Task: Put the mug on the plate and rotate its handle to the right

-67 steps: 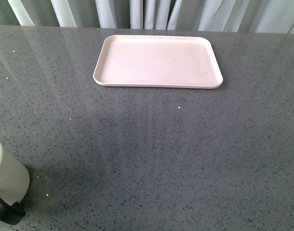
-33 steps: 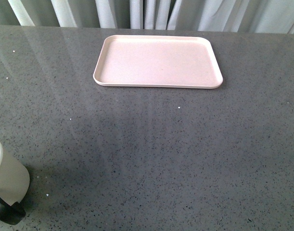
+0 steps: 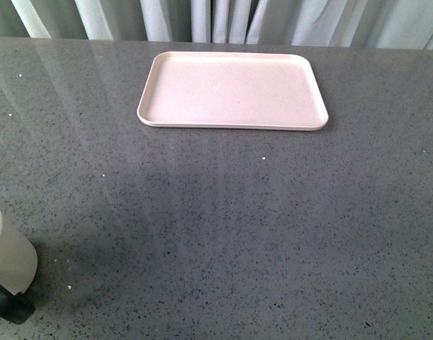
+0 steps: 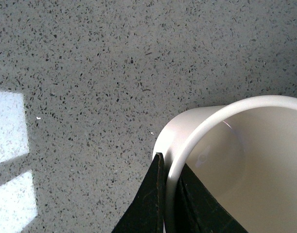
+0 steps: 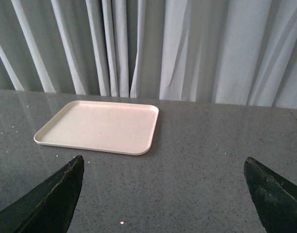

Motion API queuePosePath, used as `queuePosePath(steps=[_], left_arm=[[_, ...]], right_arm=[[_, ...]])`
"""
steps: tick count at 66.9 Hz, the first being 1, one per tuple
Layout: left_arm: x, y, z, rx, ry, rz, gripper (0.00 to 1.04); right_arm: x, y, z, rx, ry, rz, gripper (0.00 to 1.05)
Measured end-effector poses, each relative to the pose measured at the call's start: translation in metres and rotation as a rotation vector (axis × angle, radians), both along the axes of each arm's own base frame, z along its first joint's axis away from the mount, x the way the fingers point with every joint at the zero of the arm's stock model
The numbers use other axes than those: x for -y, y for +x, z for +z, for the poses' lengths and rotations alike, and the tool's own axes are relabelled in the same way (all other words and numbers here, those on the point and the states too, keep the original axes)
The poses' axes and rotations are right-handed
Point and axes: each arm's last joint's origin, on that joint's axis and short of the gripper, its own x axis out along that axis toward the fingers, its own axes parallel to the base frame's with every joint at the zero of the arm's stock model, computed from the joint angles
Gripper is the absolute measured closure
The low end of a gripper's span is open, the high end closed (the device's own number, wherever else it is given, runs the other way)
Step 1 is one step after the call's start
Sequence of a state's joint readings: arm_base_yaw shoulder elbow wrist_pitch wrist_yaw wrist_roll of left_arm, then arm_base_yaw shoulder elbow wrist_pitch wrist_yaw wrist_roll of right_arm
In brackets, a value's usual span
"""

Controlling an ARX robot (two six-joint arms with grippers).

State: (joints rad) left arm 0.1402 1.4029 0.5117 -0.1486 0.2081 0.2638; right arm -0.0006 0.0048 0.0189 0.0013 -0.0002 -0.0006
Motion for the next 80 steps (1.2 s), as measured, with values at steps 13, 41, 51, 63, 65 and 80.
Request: queuePosePath(steps=[13,41,51,63,65,80], left_arm=[[0.025,0.002,0.041,0.075,-0.011,-0.073,1.03],[0.128,0.104,0.085,0.172,-0.078,-0.252,1.03],[0.156,0.136,0.082,0.151,-0.09,-0.283,1.03],[0.174,0.164,0.077,0.136,-0.095,-0.297,1.03],[0.177,0.169,0.077,0.136,-0.096,-0.299,1.03],[0.194,0.188,0.076,0.148,-0.115,-0.298,1.03]], right_arm=[[0.0,0.0,0.0,0.0,0.0,0.0,0.09],[0.0,0.0,0.0,0.0,0.0,0.0,0.09],[0.0,0.0,0.0,0.0,0.0,0.0,0.09],[0.0,0.0,0.0,0.0,0.0,0.0,0.09],[0.0,0.0,0.0,0.0,0.0,0.0,0.09],[0.0,0.0,0.0,0.0,0.0,0.0,0.09]])
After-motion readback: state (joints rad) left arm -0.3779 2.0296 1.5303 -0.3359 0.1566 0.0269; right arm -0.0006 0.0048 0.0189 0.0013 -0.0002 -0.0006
